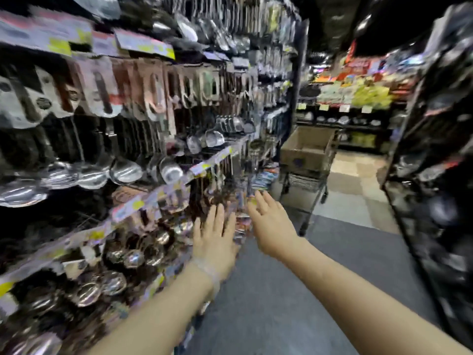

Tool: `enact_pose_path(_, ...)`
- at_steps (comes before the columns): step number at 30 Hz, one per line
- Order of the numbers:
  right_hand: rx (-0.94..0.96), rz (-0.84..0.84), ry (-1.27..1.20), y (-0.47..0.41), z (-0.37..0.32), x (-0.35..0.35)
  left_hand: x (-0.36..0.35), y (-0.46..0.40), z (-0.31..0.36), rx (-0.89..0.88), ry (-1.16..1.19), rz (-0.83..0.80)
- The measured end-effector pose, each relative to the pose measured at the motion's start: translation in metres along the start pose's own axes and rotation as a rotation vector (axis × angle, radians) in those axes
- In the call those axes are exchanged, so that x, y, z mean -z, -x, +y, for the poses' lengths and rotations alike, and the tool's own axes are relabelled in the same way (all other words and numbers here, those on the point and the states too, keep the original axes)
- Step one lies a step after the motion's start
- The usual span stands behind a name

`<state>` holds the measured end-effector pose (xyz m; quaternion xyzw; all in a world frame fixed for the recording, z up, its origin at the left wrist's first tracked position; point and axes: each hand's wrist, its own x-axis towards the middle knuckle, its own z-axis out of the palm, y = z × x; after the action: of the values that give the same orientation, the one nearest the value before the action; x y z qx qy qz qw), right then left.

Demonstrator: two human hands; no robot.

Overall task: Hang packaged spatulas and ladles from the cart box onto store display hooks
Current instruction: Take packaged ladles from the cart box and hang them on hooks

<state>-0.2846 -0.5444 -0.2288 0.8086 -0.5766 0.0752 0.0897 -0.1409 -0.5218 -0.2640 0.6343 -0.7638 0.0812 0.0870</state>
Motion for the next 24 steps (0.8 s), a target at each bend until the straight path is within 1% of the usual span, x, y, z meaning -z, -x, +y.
enact_pose_path(5, -0.188, -0.078, 0.029, 0.009, 0.137, -0.013, -0.031, -0.083, 0.108, -0.08, 0.02, -0.071)
enact_pose_path(9, -0.262, -0.111, 0.006, -0.002, 0.21, -0.023, -0.042, -0.142, 0.161, -0.122, 0.044, -0.097)
enact_pose_path(13, -0.313, -0.142, -0.009, -0.026, 0.265, -0.046, -0.061, -0.207, 0.194, -0.16, 0.082, -0.131)
enact_pose_path(16, -0.342, -0.145, -0.015, -0.061, 0.305, -0.067, -0.084, -0.262, 0.216, -0.216, 0.061, -0.14)
enact_pose_path(20, -0.364, -0.145, 0.018, -0.134, 0.365, -0.089, -0.103, -0.356, 0.233, -0.279, 0.08, -0.125)
enact_pose_path(22, -0.379, -0.154, 0.023, -0.178, 0.395, -0.094, -0.105, -0.41, 0.235, -0.291, 0.099, -0.118)
enact_pose_path(24, -0.388, -0.128, 0.006, -0.222, 0.424, -0.1, -0.107, -0.467, 0.235, -0.289, 0.104, -0.1)
